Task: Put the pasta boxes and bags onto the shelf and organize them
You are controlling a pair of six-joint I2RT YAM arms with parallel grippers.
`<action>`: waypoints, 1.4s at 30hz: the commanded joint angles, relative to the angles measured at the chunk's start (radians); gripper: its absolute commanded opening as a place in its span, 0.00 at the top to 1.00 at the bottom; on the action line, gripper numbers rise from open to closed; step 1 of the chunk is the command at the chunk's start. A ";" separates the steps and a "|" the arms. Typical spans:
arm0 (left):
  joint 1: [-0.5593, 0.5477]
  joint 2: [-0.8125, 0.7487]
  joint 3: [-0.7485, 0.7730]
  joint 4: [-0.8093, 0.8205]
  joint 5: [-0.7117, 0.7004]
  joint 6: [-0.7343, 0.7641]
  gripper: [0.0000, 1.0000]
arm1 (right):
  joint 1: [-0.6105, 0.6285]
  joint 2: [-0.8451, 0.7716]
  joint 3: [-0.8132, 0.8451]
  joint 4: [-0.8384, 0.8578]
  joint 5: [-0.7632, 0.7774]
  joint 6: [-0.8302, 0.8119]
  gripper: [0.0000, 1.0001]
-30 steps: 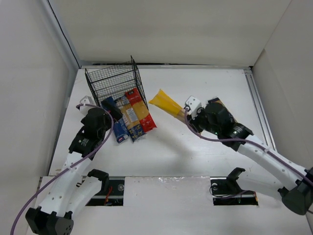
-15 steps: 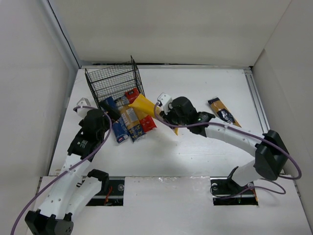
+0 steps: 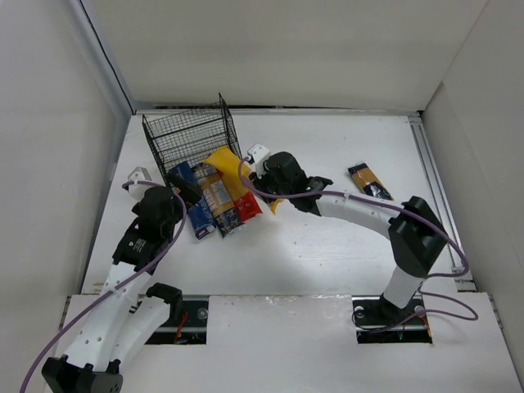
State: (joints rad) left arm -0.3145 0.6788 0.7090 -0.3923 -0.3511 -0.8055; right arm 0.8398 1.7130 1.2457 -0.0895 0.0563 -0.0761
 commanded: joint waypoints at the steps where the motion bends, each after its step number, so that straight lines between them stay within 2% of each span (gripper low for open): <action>1: -0.001 -0.019 -0.002 0.023 -0.011 0.006 0.00 | 0.022 0.023 0.136 0.257 0.030 0.070 1.00; 14: -0.001 -0.028 -0.025 0.004 -0.048 -0.023 0.00 | 0.094 0.260 0.392 0.272 0.315 0.196 1.00; 19: -0.001 -0.038 -0.034 0.004 -0.048 -0.032 0.00 | 0.094 0.318 0.451 0.272 0.353 0.217 1.00; 20: -0.001 -0.038 -0.034 0.004 -0.048 -0.032 0.00 | 0.094 0.333 0.451 0.272 0.365 0.217 0.98; 22: -0.001 -0.038 -0.034 0.004 -0.048 -0.032 0.00 | 0.094 0.344 0.451 0.272 0.366 0.229 0.92; 26: -0.001 -0.038 -0.034 0.004 -0.048 -0.032 0.00 | 0.094 0.355 0.451 0.272 0.356 0.230 0.63; 27: -0.001 -0.038 -0.034 -0.005 -0.048 -0.032 0.00 | 0.094 0.355 0.451 0.272 0.356 0.217 0.53; 29: -0.001 -0.038 -0.034 -0.005 -0.048 -0.032 0.00 | 0.094 0.355 0.440 0.272 0.344 0.191 0.43; 30: -0.001 -0.038 -0.034 -0.014 -0.048 -0.032 0.00 | 0.094 0.344 0.440 0.272 0.330 0.182 0.32; 33: -0.001 -0.047 -0.034 -0.014 -0.048 -0.032 0.00 | 0.094 0.307 0.405 0.272 0.295 0.135 0.23; 35: -0.001 -0.056 -0.034 -0.014 -0.048 -0.032 0.00 | 0.094 0.277 0.387 0.272 0.267 0.098 0.12; 36: -0.001 -0.056 -0.034 -0.014 -0.048 -0.023 0.00 | 0.094 0.236 0.358 0.272 0.255 0.052 0.12; 38: -0.001 -0.056 -0.034 -0.014 -0.048 -0.023 0.00 | 0.094 0.182 0.316 0.272 0.223 -0.003 0.02; 40: -0.001 -0.056 -0.034 -0.014 -0.048 -0.023 0.00 | 0.075 0.076 0.215 0.272 0.194 -0.072 0.00; 42: -0.001 -0.065 -0.034 -0.014 -0.048 -0.014 0.00 | 0.004 -0.001 0.137 0.249 0.101 -0.090 0.00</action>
State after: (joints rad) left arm -0.3145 0.6308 0.6800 -0.4110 -0.3786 -0.8288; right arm 0.9138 1.8526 1.4384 0.1108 0.2569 -0.0792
